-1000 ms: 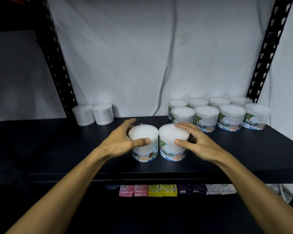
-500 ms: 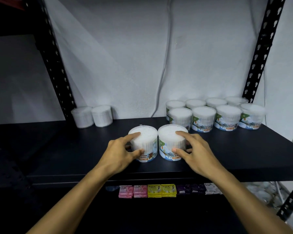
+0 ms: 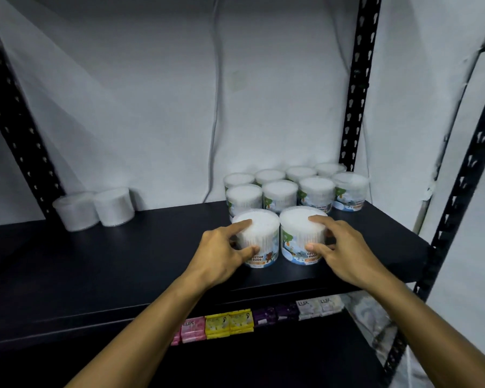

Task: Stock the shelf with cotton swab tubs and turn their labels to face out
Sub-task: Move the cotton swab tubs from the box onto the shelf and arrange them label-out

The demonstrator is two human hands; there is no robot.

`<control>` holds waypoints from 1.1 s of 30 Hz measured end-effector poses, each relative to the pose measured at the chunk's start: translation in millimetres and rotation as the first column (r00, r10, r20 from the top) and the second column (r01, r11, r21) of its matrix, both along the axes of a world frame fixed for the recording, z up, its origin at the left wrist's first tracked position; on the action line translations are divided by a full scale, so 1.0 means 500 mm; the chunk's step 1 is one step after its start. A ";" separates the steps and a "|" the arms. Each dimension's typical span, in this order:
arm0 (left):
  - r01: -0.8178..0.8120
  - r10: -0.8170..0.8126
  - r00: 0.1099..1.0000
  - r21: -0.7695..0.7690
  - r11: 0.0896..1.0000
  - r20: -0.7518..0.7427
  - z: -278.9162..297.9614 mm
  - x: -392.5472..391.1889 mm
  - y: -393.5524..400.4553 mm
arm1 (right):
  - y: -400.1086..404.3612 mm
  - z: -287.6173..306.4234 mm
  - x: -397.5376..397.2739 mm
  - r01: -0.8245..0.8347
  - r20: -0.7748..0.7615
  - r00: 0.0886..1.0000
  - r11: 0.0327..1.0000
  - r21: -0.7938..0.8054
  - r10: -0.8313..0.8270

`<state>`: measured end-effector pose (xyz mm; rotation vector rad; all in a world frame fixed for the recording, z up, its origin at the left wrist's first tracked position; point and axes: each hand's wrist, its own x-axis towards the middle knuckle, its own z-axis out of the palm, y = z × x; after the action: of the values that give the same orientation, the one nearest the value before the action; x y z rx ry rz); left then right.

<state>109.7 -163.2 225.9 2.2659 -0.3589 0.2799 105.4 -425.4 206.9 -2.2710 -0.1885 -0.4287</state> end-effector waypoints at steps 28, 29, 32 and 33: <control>0.042 -0.047 0.998 0.098 0.994 0.049 0.007 0.127 -0.355 | -0.272 0.039 0.114 0.224 -0.133 0.964 0.973 -0.058 -0.230; 0.041 -0.046 0.998 0.098 0.994 0.048 0.006 0.129 -0.357 | -0.274 0.038 0.117 0.225 -0.133 0.964 0.973 -0.055 -0.231; 0.039 -0.045 0.997 0.101 0.994 0.056 0.007 0.130 -0.361 | -0.278 0.038 0.124 0.218 -0.133 0.966 0.975 -0.039 -0.222; 0.037 -0.044 0.997 0.107 0.994 0.065 0.008 0.130 -0.362 | -0.280 0.038 0.126 0.217 -0.132 0.967 0.976 -0.035 -0.219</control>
<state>174.6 -344.2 230.1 2.3538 -0.4641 0.3242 168.4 -565.4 225.7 -2.3400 0.1282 -0.3856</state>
